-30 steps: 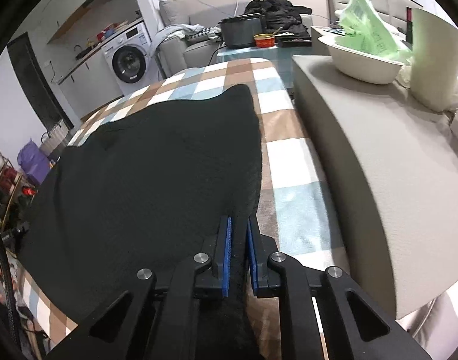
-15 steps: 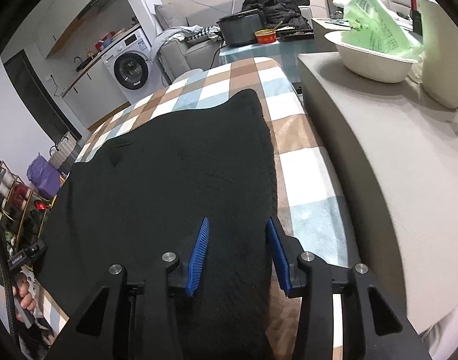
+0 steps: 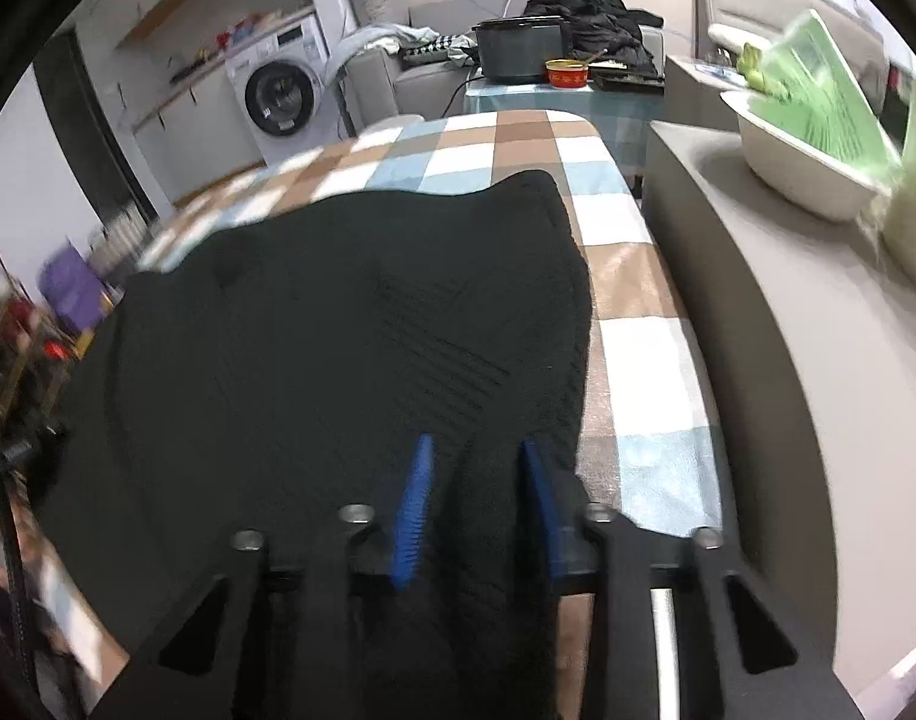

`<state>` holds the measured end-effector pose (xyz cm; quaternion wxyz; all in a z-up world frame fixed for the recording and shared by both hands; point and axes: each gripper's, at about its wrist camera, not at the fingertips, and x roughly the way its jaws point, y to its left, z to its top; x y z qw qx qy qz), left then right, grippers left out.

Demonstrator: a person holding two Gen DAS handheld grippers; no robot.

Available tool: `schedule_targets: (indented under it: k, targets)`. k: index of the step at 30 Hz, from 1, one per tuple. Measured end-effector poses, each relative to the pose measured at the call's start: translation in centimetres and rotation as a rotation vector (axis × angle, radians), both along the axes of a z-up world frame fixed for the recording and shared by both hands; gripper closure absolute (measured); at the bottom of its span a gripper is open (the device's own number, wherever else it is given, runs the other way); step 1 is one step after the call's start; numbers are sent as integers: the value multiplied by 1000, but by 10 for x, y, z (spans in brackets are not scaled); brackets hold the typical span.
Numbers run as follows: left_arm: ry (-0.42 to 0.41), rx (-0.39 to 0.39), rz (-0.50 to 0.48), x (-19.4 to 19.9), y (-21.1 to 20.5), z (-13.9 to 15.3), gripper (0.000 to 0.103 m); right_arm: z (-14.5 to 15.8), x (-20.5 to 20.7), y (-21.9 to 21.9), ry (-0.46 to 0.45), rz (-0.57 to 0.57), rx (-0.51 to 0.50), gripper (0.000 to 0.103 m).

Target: Fold small clothes

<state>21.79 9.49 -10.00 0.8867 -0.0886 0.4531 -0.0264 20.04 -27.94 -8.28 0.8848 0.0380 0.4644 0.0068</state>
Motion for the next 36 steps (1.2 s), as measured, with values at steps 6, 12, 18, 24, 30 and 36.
schedule_targets:
  k: [6,12,18,24,30,36]
  targets:
    - [1,-25,21,-15,13,4,85,14,-14,-5,-50,-40,17,80]
    - [-40,-36,33,-23,-4,29,52,47,-33,35,-159,56,80,45]
    - [-82,37,-97,-33,-71,37,21,33,-37,104,-119,172,64,16]
    - [-51,144,-259,-34,-143,20,3,-12,-27,159,10,265,-19,15]
    - [-29,181,-258,-34,-142,10,3,-17,-28,156,0,290,-109,13]
    - [-14,171,-153,-36,-94,9,3,-16,-30,100,10,171,-66,10]
